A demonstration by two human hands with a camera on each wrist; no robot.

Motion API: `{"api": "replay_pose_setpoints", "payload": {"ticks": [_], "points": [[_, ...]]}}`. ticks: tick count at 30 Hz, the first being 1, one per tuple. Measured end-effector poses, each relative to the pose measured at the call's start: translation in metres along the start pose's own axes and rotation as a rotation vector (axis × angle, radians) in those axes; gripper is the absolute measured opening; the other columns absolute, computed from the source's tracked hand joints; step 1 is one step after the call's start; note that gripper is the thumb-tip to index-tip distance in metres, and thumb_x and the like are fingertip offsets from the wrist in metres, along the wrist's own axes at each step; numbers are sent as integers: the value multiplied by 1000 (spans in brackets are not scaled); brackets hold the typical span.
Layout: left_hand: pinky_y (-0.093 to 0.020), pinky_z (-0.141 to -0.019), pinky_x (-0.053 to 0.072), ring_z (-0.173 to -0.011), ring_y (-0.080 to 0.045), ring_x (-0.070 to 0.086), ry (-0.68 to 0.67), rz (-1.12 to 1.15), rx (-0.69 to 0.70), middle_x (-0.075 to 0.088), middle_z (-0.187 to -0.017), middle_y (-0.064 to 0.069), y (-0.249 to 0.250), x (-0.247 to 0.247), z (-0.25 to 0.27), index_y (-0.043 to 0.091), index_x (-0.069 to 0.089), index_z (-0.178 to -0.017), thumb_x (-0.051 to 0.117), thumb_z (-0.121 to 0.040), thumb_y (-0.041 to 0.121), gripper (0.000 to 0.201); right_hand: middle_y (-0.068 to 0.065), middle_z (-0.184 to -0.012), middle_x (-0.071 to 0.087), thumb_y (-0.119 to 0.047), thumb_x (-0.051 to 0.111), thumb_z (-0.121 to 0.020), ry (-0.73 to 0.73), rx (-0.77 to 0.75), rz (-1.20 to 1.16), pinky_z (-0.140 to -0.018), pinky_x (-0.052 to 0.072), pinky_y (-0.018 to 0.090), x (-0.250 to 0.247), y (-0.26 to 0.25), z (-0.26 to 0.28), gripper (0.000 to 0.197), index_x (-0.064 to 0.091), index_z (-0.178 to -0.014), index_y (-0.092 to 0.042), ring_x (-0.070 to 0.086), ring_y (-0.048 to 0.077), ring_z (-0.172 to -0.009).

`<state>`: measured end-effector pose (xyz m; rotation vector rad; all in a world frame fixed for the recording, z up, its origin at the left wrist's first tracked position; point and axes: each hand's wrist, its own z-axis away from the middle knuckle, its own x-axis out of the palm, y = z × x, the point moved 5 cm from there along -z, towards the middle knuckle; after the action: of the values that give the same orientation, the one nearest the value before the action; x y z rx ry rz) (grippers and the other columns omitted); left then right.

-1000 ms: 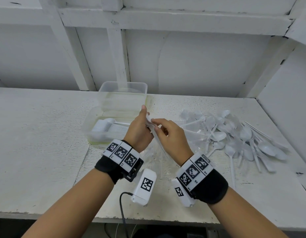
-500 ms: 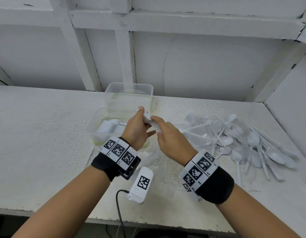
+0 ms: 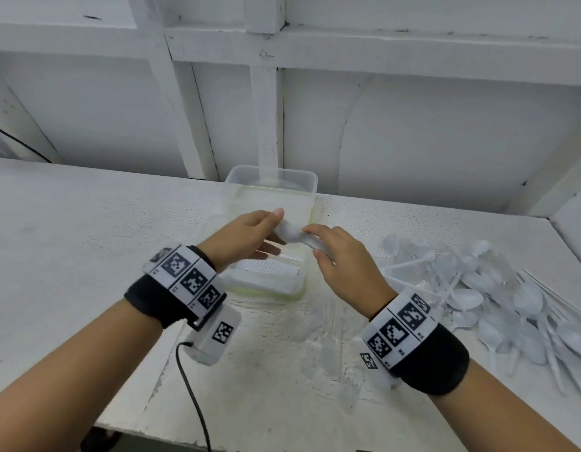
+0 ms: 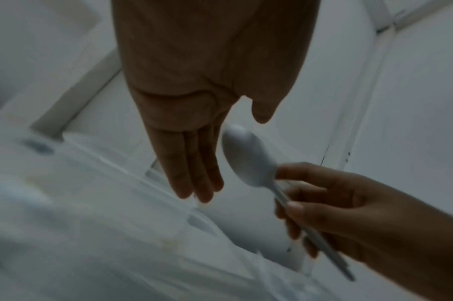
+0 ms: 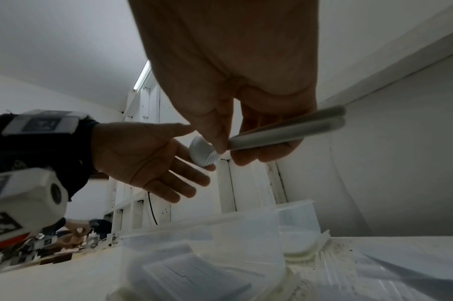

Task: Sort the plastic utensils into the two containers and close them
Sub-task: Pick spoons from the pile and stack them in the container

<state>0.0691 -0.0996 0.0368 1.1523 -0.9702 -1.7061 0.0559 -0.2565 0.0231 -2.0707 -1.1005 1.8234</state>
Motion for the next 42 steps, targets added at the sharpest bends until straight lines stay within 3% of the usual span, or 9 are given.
{"api": "replay_pose_setpoints", "payload": {"ticks": [3,6,12,16,19,21,29,38,42], "points": [[-29,-82,46,-93,-18,60,72,-429,78,65,-107,-2,4,-31,-18,17,57,-112,38,-98,37,31,4,-103,54,-8,47,-93,-20,27,-29,-64,31,15,0,10,-11,40,50,-131,-21,42,10,-83],[-26,-86,39,-104,-20,54,20,-869,57,61,-119,-2,-11,-45,-42,13,59,-118,37,-100,26,31,4,-109,57,-8,48,-93,-41,59,-55,-72,32,18,1,15,-25,41,48,-133,-20,49,13,-88],[-29,-95,37,-115,-23,51,-178,-1216,-57,57,-127,-5,-49,-39,-78,13,57,-123,32,-100,19,35,4,-115,60,-13,51,-94,-126,119,-78,-84,42,23,12,19,-52,34,51,-128,-14,56,18,-101],[-30,-97,37,-116,-25,51,-204,-1263,-108,56,-126,-8,-60,-37,-87,9,55,-126,31,-100,19,37,3,-111,60,-14,52,-93,-162,126,-88,-85,42,24,20,17,-63,33,53,-126,-15,55,16,-97],[-26,-91,35,-112,-24,51,-215,-1286,-115,57,-121,-9,-63,-38,-87,6,60,-119,31,-100,18,37,2,-110,61,-15,53,-93,-173,125,-87,-81,41,21,24,18,-69,32,53,-125,-17,51,11,-89],[-27,-94,37,-110,-24,52,-202,-1304,-103,58,-118,-8,-64,-40,-88,11,63,-118,33,-98,18,37,1,-110,61,-15,53,-93,-184,122,-80,-79,40,21,27,18,-72,32,54,-125,-17,50,10,-87],[-23,-87,36,-111,-21,53,-196,-1169,-105,60,-119,-3,-58,-47,-89,12,60,-113,46,-93,19,25,6,-111,61,-14,53,-93,-230,116,-74,-79,41,22,31,12,-81,32,54,-125,-16,57,18,-98],[-21,-92,37,-112,-15,54,-263,-1099,-73,63,-120,3,-51,-51,-79,17,67,-112,46,-91,13,30,11,-117,55,-7,48,-93,-333,43,175,-87,42,30,58,-4,-95,33,51,-126,-11,53,26,-107],[-16,-84,36,-106,-15,56,-244,-1056,-37,65,-115,1,-50,-56,-74,16,69,-109,51,-90,11,27,14,-114,55,-2,45,-92,-406,-22,348,-85,46,36,78,-13,-101,28,50,-119,-6,55,30,-102]]}}
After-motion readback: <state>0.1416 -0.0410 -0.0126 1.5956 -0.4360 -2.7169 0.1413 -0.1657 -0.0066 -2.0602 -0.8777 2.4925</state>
